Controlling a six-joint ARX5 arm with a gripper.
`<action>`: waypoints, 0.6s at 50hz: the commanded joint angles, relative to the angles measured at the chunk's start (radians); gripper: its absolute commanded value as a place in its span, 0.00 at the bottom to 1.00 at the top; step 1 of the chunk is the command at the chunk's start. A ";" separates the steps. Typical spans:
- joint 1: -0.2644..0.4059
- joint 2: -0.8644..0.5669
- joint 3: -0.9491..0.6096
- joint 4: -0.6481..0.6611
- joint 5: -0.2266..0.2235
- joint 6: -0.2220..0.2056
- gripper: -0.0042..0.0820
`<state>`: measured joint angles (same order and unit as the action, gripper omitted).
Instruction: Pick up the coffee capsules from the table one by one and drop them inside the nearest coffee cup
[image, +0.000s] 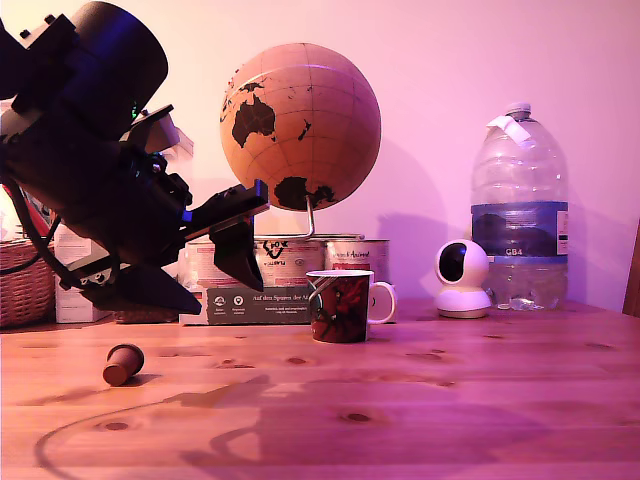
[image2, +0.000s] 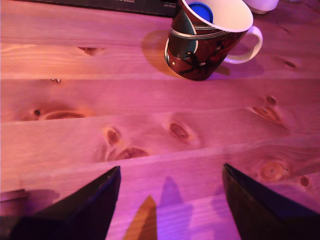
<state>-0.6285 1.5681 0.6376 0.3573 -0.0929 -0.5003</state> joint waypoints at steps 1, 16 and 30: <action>0.006 -0.003 -0.002 -0.004 0.001 0.010 0.69; -0.014 -0.004 -0.002 0.013 -0.055 0.014 0.69; -0.051 -0.039 -0.024 0.025 -0.141 0.090 0.57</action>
<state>-0.6750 1.5589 0.6365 0.3672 -0.2172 -0.4236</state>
